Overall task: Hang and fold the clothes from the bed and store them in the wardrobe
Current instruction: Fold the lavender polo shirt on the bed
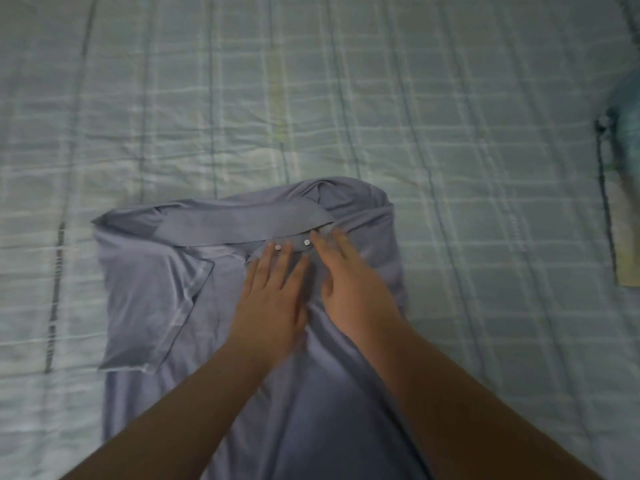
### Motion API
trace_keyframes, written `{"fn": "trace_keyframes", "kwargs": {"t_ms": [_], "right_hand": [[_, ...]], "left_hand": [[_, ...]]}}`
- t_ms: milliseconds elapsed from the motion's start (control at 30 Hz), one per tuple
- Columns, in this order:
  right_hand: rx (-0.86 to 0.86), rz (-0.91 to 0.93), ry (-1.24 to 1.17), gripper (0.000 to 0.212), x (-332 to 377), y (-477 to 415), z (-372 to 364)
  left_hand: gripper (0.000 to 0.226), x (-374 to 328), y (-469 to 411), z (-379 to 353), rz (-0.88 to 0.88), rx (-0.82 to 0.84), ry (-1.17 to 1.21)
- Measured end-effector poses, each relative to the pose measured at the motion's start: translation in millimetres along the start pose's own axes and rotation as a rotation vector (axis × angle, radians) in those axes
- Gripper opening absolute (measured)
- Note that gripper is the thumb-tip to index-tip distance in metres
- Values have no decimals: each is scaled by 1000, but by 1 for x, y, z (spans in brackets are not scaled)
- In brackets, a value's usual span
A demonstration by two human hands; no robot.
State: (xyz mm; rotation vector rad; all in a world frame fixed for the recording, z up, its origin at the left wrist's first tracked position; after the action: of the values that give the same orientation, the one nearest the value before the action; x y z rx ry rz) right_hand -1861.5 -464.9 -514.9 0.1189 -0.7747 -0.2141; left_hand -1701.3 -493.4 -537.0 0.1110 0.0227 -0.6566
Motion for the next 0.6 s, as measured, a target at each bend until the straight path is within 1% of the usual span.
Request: {"fn": "trace_keyframes", "kwargs": {"t_ms": [67,167,200,233,267,333,400,433,600], "right_hand": [[-7,15,-11,62,8,6,-2],[-221,80,46,47,9,7,11],[-266,83,92,45,3,5,14],[-270,66,135,47,-6,2,16],[-246,45,177,50,-17,-3,16],[-143,25,277,58,-34,-12,12],[-52,26,399,60,-45,-21,5],[-34,28,444,61,-46,-23,1],[-47,-8,574,69,-51,-26,-19]], "left_hand": [[67,15,10,-5,39,30,1],[68,29,14,-6,73,47,-1],[67,32,13,-7,83,47,-6],[66,34,12,-8,95,48,-10],[64,35,11,-9,109,48,-9],[62,36,10,-13,128,49,-5],[63,36,10,-16,124,54,-6],[64,36,10,-17,121,56,-6],[65,36,10,-32,125,62,-31]]}}
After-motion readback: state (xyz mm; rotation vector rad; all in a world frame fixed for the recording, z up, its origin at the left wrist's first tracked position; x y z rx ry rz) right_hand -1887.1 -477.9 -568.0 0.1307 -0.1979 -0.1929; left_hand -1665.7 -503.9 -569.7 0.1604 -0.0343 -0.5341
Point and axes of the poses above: each hand's wrist, its own y-axis away from the middle knuckle, its own z-axis out of the back of the hand, x = y × z, the point moved 1 cm from there along -y, towards the middle knuckle, and after that the axes turned 9 degrees about -y, right-handed, at the moved point
